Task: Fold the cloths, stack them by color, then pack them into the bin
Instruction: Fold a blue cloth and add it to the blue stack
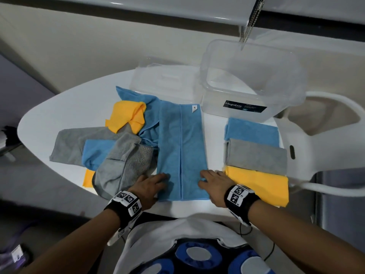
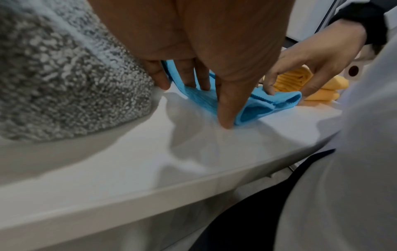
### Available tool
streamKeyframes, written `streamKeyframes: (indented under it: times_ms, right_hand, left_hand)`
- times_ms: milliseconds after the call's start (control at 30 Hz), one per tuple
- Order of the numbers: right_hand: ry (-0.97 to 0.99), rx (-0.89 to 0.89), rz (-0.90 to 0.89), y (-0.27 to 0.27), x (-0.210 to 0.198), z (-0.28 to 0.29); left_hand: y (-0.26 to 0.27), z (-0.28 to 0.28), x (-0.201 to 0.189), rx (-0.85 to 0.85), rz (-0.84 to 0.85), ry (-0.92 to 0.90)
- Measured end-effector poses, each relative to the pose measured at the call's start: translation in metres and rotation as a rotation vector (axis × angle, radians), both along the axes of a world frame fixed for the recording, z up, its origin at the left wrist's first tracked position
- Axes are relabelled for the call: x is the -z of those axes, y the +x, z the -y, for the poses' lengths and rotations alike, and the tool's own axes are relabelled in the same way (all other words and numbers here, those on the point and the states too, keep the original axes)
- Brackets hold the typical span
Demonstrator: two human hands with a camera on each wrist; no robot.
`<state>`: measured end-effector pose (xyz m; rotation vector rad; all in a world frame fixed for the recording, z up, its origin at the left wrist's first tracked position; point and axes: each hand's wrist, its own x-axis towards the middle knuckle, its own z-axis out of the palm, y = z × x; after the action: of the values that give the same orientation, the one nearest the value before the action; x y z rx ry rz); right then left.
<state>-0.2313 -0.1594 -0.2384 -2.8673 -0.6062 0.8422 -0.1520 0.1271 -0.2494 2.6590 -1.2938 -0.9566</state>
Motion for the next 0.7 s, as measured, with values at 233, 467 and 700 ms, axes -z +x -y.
streamKeyframes:
  times_ms: [233,467,700]
  right_hand:
    - [-0.024,-0.081,0.016,0.001,0.0,-0.009]
    - [0.145,0.099,-0.053,-0.002,-0.011,0.002]
    - [0.278,0.404,-0.308,-0.002,-0.015,0.01]
  left_hand:
    - [-0.003,0.0,0.006,-0.045,0.015,-0.114]
    - [-0.008,-0.008,0.001,-0.447,-0.199,-0.261]
    - [-0.008,-0.007,-0.001,-0.64,-0.309,-0.305]
